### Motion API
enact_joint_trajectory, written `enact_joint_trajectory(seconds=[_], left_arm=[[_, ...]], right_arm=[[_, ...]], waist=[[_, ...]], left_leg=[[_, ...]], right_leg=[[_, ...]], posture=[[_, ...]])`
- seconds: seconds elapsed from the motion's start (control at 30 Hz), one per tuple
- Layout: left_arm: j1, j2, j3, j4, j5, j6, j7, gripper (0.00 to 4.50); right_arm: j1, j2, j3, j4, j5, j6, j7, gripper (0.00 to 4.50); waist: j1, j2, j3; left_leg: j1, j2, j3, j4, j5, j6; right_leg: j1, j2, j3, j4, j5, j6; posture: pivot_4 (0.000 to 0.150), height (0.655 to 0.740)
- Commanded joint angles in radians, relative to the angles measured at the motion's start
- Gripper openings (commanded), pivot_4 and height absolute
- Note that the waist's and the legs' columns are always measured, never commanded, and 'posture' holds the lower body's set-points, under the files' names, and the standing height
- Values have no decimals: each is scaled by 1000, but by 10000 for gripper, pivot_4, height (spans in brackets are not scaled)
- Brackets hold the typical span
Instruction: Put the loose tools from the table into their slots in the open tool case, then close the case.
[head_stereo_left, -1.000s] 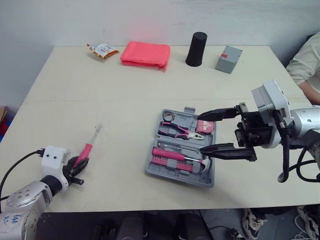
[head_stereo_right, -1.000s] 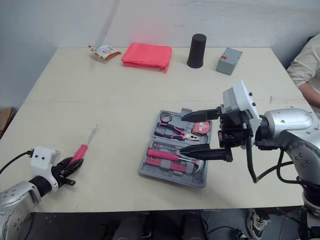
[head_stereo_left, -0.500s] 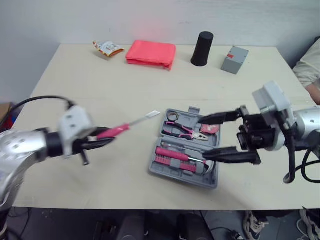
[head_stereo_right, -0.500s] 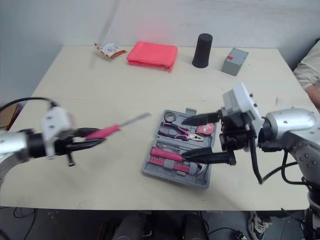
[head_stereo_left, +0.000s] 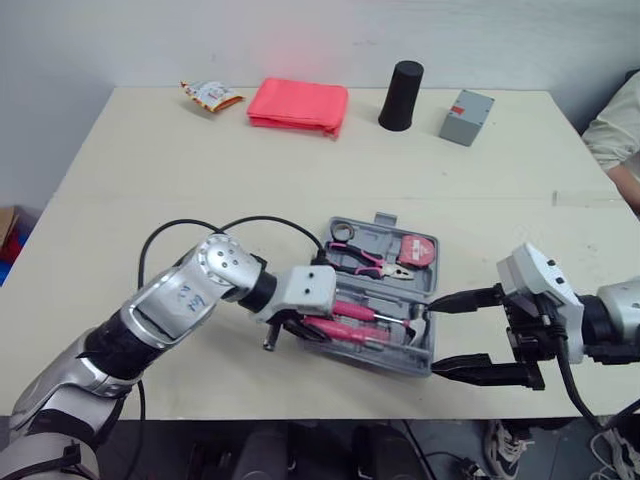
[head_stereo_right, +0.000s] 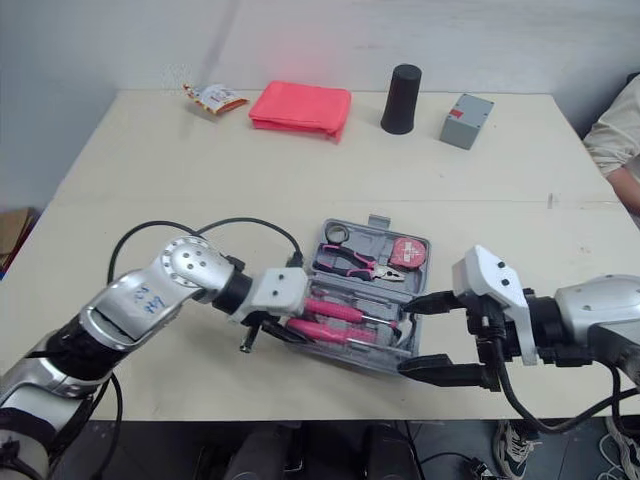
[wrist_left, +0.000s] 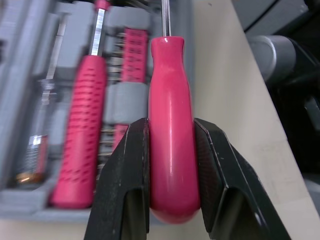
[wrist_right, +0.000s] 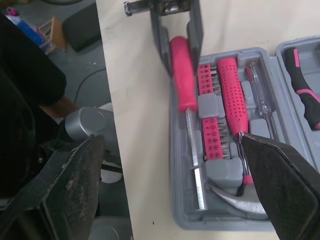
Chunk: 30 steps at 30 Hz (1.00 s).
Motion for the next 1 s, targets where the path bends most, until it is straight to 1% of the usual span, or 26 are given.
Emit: enact_joint_trajectory(seconds=[0.03, 0.3, 0.5, 0.57, 0.6, 0.67, 0.77, 0.8, 0.87, 0.9, 1.0], left_arm=[[-27, -19, -12, -1, 46, 2, 0, 5559], [-8, -57, -39, 22, 104, -2, -1, 5559], [10, -48, -39, 9, 128, -1, -11, 5559], [8, -56, -25, -1, 119, 18, -8, 16135], [3, -57, -15, -12, 114, 23, -10, 20366], [-8, -57, 4, -37, 102, 33, -14, 30180], [-18, -83, 91, -77, 6, 99, -26, 42647], [-10, -93, 117, -70, -15, 117, -17, 42647], [30, -114, 150, -34, -26, 88, 10, 42647], [53, -125, 166, -13, -36, 69, 16, 40165], [131, -159, 207, 33, -88, -17, -12, 29291]], right_arm=[[16, -17, -52, -39, 32, 17, -13, 45000], [31, -7, -60, -44, 47, 18, -39, 45000], [21, -8, -42, -29, 34, 1, -34, 45000], [15, -6, -34, -26, 31, -4, -33, 45000], [13, -3, -31, -25, 33, -6, -33, 45000], [10, 0, -28, -25, 38, -6, -33, 45000], [8, 2, -23, -19, 37, -9, -27, 45000], [10, 3, -20, -16, 30, -14, -24, 45000], [17, 5, -13, -8, 14, -27, -18, 45000], [19, 5, -11, -4, 9, -32, -16, 45000], [27, 10, 0, 9, -4, -44, -15, 45000]], waist=[[1, 0, 0], [1, 0, 0], [1, 0, 0], [1, 0, 0], [1, 0, 0], [1, 0, 0], [1, 0, 0], [1, 0, 0], [1, 0, 0], [1, 0, 0], [-2, 0, 0]], left_leg=[[0, 0, -1, 0, 0, 0], [-1, -1, -3, 0, 0, 0], [0, -1, -3, 1, 1, 1], [0, -1, -4, 1, 1, 1], [0, -1, -4, 1, 1, 1], [-1, -1, -4, 1, 1, 1], [-1, -1, -4, 2, 1, 1], [-1, -1, -5, 2, 1, 1], [-1, -1, -5, 2, 1, 1], [-1, -1, -5, 2, 1, 1], [0, -1, -5, 1, 1, 0]], right_leg=[[0, 0, 0, 0, 0, 0], [1, 0, -2, 2, 0, 0], [2, 0, -2, 2, 0, 0], [2, 0, -3, 2, 0, 0], [2, -1, -3, 2, 0, 0], [2, 0, -3, 3, 0, 0], [2, -1, -3, 3, 0, 0], [3, -1, -3, 3, 0, 0], [3, -1, -3, 3, 0, 0], [3, -1, -4, 3, 0, 0], [3, 0, -4, 3, 0, 0]], posture=[[1500, 7355], [1500, 7355], [1500, 7355], [1500, 7355], [1500, 7355], [1500, 7355], [1500, 7355], [1500, 7355], [1500, 7355], [1500, 7355], [1500, 7355]])
